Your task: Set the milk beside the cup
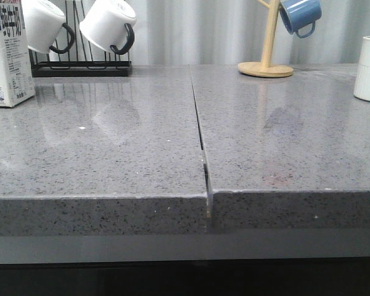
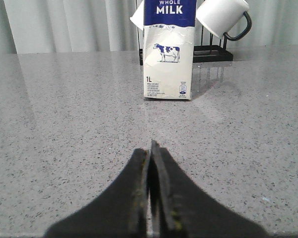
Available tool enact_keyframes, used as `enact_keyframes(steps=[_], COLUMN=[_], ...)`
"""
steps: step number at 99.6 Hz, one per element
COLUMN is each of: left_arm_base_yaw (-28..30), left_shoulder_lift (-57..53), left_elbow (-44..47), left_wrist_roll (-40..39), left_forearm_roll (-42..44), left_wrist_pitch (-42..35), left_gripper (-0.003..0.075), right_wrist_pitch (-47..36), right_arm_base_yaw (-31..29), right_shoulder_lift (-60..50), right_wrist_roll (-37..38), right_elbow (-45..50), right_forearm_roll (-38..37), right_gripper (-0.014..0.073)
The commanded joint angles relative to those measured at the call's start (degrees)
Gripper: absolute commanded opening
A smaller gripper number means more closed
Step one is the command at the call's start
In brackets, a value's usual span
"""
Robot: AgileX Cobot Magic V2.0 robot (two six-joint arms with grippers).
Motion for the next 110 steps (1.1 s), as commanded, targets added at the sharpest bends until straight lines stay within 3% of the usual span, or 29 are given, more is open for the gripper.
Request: enact_keyframes(steps=[1, 69, 93, 110], left_arm_base_yaw=[-0.4, -0.4, -0.4, -0.4], left_shoulder_lift=[-1.8, -1.8, -1.8, -1.8], left_elbow=[2.4, 2.4, 2.4, 2.4], left_wrist_roll=[-0.1, -0.1, -0.1, -0.1], left_forearm_roll=[-0.5, -0.5, -0.5, -0.5], left_wrist_pitch=[-4.5, -4.5, -4.5, -4.5], left_gripper=[-0.0021, -0.0021, -0.0021, -0.0021], right_wrist_pitch=[-4.8, -4.2, 3.2, 3.8], right_arm_base_yaw=[-0.4, -0.4, -0.3, -0.3], right_shoulder_lift=[-1.0, -1.0, -0.1, 2.4], right_wrist_roll=[-0.4, -0.4, -0.4, -0.3], right_elbow=[-1.1, -1.2, -3.6, -6.1], right_forearm_roll=[-0.5, -0.5, 0.7, 1.4], right_gripper=[-0.0069, -0.0069, -0.0069, -0.0069])
